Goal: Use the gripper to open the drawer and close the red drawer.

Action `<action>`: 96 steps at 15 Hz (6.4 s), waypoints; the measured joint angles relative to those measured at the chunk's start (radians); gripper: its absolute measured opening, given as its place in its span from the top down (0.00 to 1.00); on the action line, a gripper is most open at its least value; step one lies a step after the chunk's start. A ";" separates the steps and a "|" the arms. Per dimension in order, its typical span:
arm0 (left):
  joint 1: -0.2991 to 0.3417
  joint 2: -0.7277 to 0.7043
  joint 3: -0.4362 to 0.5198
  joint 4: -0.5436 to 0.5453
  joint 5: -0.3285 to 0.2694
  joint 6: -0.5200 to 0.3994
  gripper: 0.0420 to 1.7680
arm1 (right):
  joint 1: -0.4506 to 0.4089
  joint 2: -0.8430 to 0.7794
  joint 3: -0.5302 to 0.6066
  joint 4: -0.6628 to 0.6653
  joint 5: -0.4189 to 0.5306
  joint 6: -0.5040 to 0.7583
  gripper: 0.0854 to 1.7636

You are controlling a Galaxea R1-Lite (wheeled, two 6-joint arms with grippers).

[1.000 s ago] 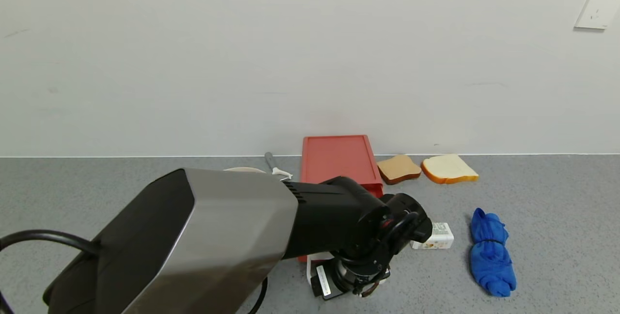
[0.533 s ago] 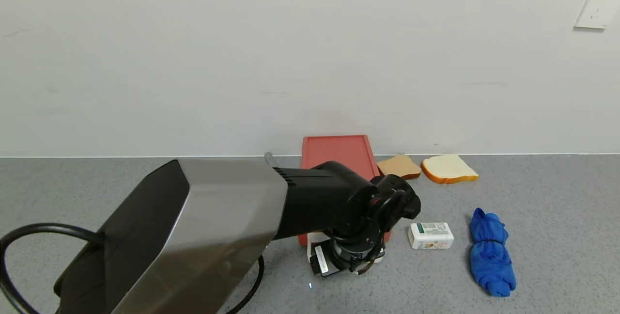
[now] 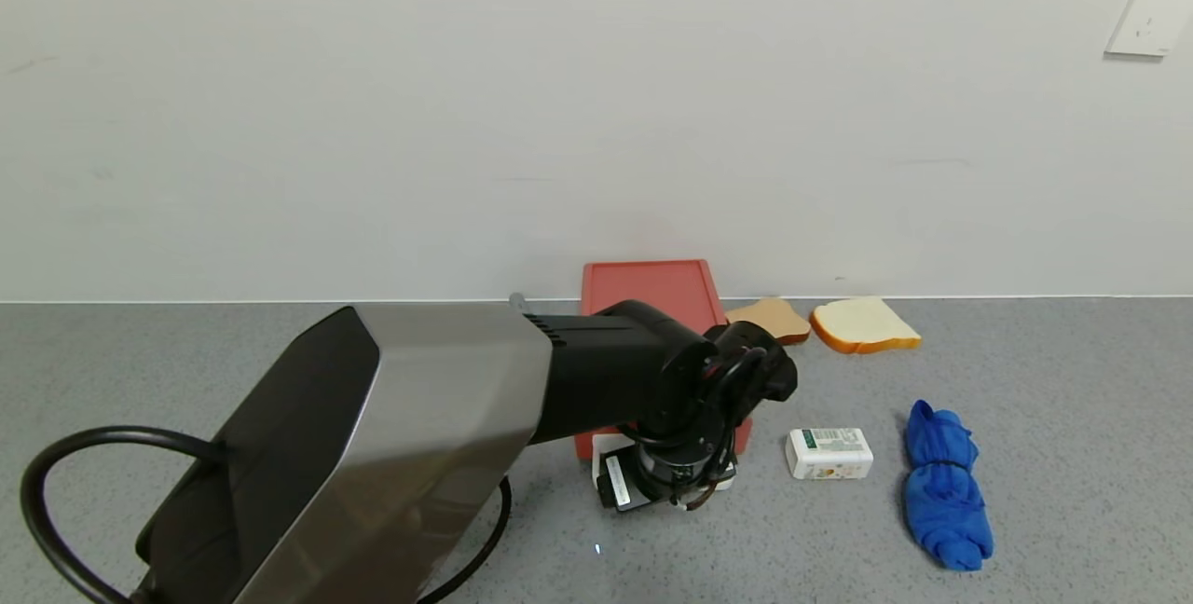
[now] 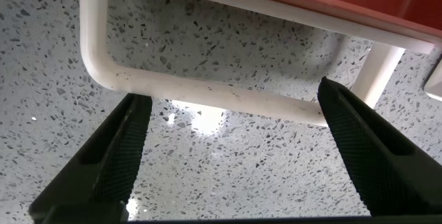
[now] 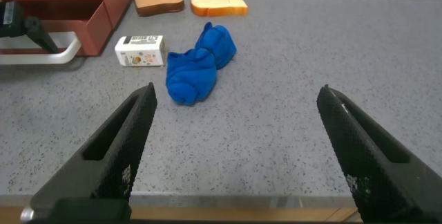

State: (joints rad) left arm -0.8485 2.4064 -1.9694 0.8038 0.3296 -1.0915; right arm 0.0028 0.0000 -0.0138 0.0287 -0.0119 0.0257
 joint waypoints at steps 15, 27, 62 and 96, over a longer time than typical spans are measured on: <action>0.055 0.002 -0.008 -0.115 0.005 0.123 0.03 | 0.000 0.000 0.000 0.000 0.000 0.000 0.03; 0.091 0.013 -0.008 -0.259 -0.007 0.262 0.03 | 0.000 0.000 0.000 0.000 0.000 0.000 0.03; 0.103 -0.458 0.239 -0.185 -0.202 0.552 0.03 | 0.000 0.000 0.000 0.000 0.000 0.000 0.03; 0.869 -1.725 1.259 -0.635 -0.531 1.192 0.03 | -0.001 0.000 0.001 -0.004 0.000 -0.002 0.03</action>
State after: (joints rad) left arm 0.0202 0.6817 -0.7104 0.1687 -0.2011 0.1004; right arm 0.0013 0.0000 -0.0123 0.0245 -0.0119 0.0240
